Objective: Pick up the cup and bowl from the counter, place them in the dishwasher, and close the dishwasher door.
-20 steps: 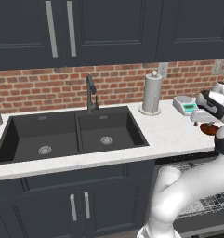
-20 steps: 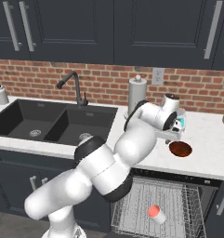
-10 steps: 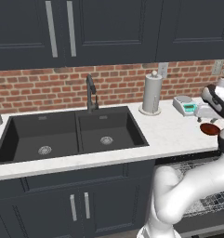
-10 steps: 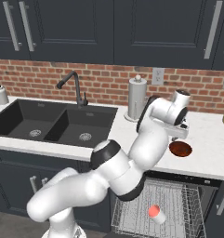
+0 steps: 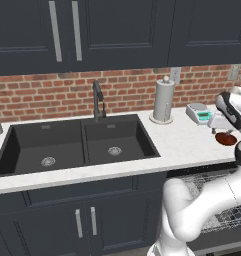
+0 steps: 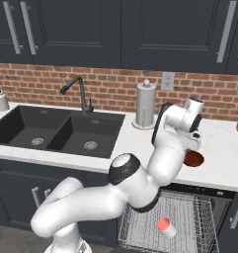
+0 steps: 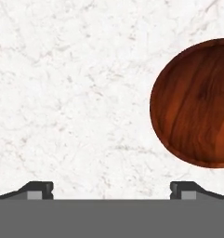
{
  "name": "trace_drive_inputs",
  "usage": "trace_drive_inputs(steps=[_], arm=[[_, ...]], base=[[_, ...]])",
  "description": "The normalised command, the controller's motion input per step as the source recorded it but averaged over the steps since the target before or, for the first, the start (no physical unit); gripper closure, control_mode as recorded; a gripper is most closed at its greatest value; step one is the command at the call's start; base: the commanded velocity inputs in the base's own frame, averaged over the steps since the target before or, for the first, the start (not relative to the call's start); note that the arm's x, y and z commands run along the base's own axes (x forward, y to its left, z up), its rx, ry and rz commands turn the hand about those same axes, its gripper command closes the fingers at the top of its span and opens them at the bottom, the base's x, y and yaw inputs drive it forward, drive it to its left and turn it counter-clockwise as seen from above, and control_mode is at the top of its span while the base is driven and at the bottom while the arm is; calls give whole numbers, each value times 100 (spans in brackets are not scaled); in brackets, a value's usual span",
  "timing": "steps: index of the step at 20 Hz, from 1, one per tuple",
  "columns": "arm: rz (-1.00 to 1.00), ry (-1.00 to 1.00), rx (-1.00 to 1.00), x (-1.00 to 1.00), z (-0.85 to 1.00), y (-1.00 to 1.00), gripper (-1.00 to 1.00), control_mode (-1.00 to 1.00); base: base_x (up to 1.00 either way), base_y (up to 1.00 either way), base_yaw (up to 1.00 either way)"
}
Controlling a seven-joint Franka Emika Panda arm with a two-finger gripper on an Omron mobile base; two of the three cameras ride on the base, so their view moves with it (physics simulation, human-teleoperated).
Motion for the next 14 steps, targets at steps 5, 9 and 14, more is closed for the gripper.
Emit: trace_drive_inputs(steps=[5,9,14], arm=[[0,9,0,0,-27,-3,-100,-100],[0,0,0,0,-19,-19,-100,-100],[0,0,0,0,-40,-20,-100,-100]], base=[[0,0,0],[0,0,0],[0,0,0]])
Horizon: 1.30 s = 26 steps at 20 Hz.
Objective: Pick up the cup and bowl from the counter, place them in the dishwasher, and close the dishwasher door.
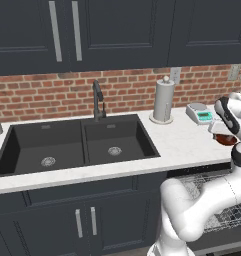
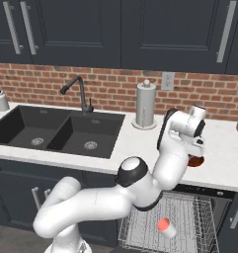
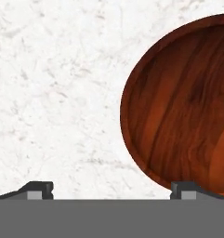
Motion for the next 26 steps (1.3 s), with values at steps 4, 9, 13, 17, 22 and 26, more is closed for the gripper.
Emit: trace_drive_inputs(steps=[4,9,13,17,22,26], arm=[[0,0,-1,0,-47,-7,-100,-100],[0,0,-1,1,-33,0,-100,-100],[0,-2,0,4,-13,0,-100,-100],[0,-5,0,4,0,0,-100,-100],[0,-15,0,12,0,0,-100,-100],[0,-17,0,9,0,0,-100,-100]], base=[[0,0,0],[0,0,0],[0,0,0],[0,0,0],[0,0,0],[0,0,0]])
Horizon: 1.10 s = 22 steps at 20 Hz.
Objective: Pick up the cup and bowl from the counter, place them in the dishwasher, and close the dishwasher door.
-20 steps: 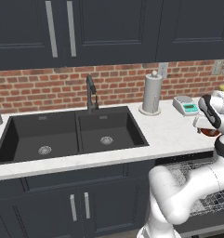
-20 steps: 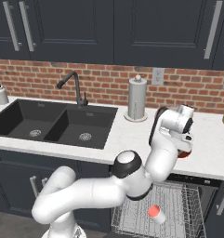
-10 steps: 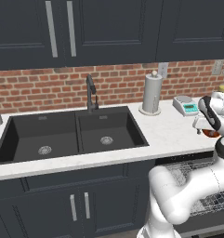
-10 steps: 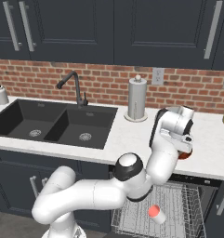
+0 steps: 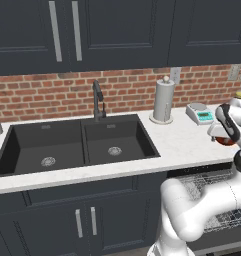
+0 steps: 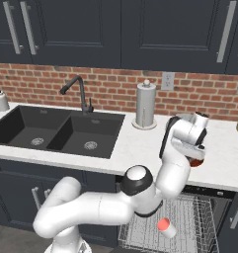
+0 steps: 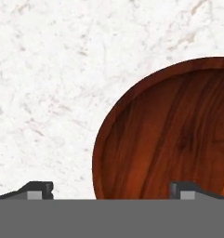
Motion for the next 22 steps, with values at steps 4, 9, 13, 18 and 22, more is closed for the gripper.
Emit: trace_drive_inputs(steps=[4,9,13,18,22], arm=[[0,-16,0,20,-1,0,-100,-100],[0,-8,-3,11,-24,-1,-100,-100],[0,0,-3,0,-62,0,-100,-100],[0,0,0,0,-12,0,-100,-100],[0,0,0,0,0,0,-100,-100]], base=[[0,0,0],[0,0,0],[0,0,0],[0,0,0],[0,0,0]])
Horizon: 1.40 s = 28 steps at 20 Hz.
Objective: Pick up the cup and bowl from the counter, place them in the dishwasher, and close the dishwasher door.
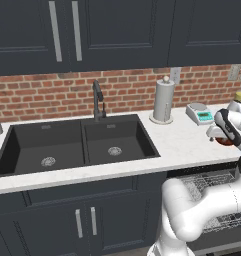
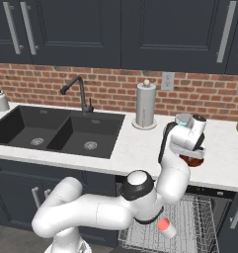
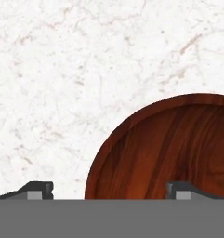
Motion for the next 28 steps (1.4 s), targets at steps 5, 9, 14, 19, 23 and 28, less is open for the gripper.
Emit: trace_drive_inputs(steps=[5,9,14,19,23,28], arm=[[0,0,0,0,0,0,100,-100],[0,0,0,0,0,0,100,-100],[0,0,0,0,0,0,100,-100],[0,0,0,-3,0,0,100,-100],[1,-15,0,-52,0,0,100,-100],[1,-23,0,-68,9,0,100,-100]], base=[[0,0,0],[0,0,0],[0,0,0],[0,0,0],[0,0,0],[0,0,0]])
